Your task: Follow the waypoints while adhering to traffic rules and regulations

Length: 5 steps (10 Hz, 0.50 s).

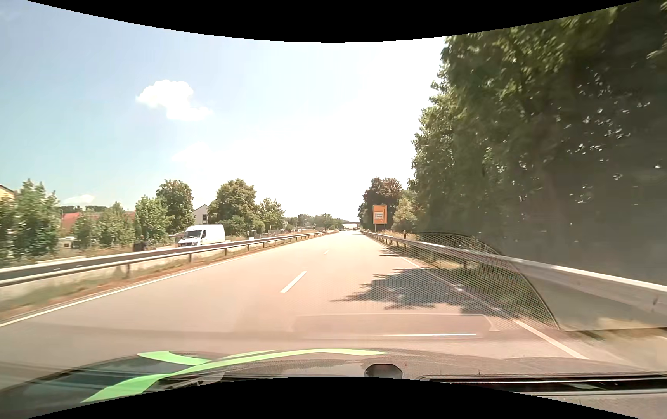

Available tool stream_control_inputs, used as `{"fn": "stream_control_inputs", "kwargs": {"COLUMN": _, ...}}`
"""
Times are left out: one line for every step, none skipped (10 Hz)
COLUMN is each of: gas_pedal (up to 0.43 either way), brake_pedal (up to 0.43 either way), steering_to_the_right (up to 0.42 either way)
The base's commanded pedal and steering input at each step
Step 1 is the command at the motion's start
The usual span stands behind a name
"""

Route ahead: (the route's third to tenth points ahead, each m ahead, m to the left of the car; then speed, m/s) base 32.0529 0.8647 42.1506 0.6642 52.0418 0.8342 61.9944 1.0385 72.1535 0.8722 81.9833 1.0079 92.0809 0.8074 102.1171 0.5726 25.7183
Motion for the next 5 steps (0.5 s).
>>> {"fn": "stream_control_inputs", "kwargs": {"gas_pedal": 0.220, "brake_pedal": 0.000, "steering_to_the_right": 0.000}}
{"fn": "stream_control_inputs", "kwargs": {"gas_pedal": 0.220, "brake_pedal": 0.000, "steering_to_the_right": 0.000}}
{"fn": "stream_control_inputs", "kwargs": {"gas_pedal": 0.220, "brake_pedal": 0.000, "steering_to_the_right": 0.000}}
{"fn": "stream_control_inputs", "kwargs": {"gas_pedal": 0.220, "brake_pedal": 0.000, "steering_to_the_right": -0.001}}
{"fn": "stream_control_inputs", "kwargs": {"gas_pedal": 0.220, "brake_pedal": 0.000, "steering_to_the_right": -0.001}}
